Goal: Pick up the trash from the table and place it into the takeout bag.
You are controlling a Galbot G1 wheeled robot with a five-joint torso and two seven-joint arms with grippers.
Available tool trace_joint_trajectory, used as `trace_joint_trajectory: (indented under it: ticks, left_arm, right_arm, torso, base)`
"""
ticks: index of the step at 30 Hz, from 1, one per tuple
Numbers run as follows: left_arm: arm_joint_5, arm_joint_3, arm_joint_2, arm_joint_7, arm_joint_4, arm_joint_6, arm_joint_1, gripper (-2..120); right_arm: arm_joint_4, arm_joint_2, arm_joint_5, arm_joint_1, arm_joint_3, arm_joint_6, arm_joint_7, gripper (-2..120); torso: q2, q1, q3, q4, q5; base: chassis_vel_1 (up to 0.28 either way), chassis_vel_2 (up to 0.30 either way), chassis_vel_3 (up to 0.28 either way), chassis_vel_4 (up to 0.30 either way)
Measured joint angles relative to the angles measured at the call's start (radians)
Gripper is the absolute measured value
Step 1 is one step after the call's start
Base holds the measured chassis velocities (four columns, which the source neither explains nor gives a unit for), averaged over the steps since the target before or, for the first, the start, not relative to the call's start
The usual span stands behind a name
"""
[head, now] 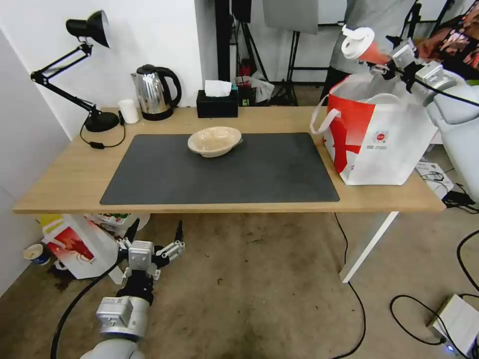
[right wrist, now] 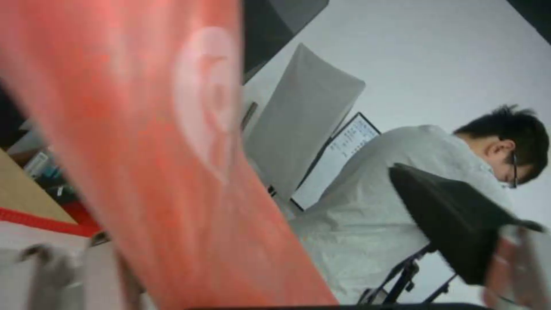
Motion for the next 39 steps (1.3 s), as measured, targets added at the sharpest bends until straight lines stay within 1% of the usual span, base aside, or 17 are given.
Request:
trace_joint_trajectory:
  ticks: [1,2,4,5,19,22,23,25,27,35,39]
  left_arm:
    - [0.000,0.000,0.000,0.000,0.000,0.000,0.000,100]
    - [0.000,0.000,0.000,0.000,0.000,0.000,0.000,100]
    - [0.000,0.000,0.000,0.000,0.000,0.000,0.000,100]
    - [0.000,0.000,0.000,0.000,0.000,0.000,0.000,100]
    - [0.000,0.000,0.000,0.000,0.000,0.000,0.000,100]
    - [0.000,0.000,0.000,0.000,0.000,0.000,0.000,100]
    - [0.000,0.000,0.000,0.000,0.000,0.000,0.000,100]
    - [0.000,0.000,0.000,0.000,0.000,0.000,0.000,100]
    - [0.000,0.000,0.000,0.000,0.000,0.000,0.000,100]
    - [0.000,0.000,0.000,0.000,0.000,0.000,0.000,100]
    - [0.000,0.000,0.000,0.000,0.000,0.000,0.000,100]
  right_arm:
    - [0.004,0.000,0.007,0.000,-0.001,-0.017,0.007,90]
    - [0.006,0.000,0.010,0.000,-0.002,-0.020,0.009,93]
    - [0.007,-0.001,0.013,0.000,-0.002,-0.022,0.010,95]
    - [0.010,-0.001,0.019,0.000,-0.004,-0.029,0.012,99]
    - [0.007,-0.013,0.010,0.006,-0.004,-0.061,0.018,100]
    - [0.003,-0.028,-0.039,0.006,0.009,-0.094,0.036,100]
    - [0.003,-0.028,-0.039,0.006,0.009,-0.094,0.036,100]
    - [-0.005,-0.035,-0.085,0.006,0.025,-0.099,0.039,100]
    - [-0.009,-0.046,-0.106,0.007,0.032,-0.103,0.041,100]
    - [0.022,-0.096,-0.103,-0.011,0.036,-0.133,0.038,100]
    - [0.044,-0.114,-0.110,-0.019,0.027,-0.146,0.015,100]
  torso:
    - [0.000,0.000,0.000,-0.0001,0.0000]
    - [0.000,0.000,0.000,-0.0001,0.0001]
    - [0.000,0.000,0.000,-0.0001,0.0000]
    - [0.000,0.000,0.000,-0.0001,0.0000]
    - [0.000,0.000,0.000,-0.0001,0.0000]
    - [0.000,0.000,0.000,-0.0001,0.0001]
    - [0.000,0.000,0.000,-0.0001,0.0001]
    - [0.000,0.000,0.000,-0.0003,0.0001]
    - [0.000,0.000,0.000,0.0000,0.0002]
    - [0.000,0.000,0.000,-0.0002,0.0002]
    - [0.000,0.000,0.000,-0.0002,0.0001]
  base:
    - [0.000,0.000,0.000,0.000]
    - [0.000,0.000,0.000,0.000]
    - [0.000,0.000,0.000,0.000]
    - [0.000,0.000,0.000,0.000]
    - [0.000,0.000,0.000,0.000]
    - [0.000,0.000,0.000,0.000]
    - [0.000,0.000,0.000,0.000]
    - [0.000,0.000,0.000,0.000]
    - [0.000,0.000,0.000,0.000]
    - [0.000,0.000,0.000,0.000]
    - [0.000,0.000,0.000,0.000]
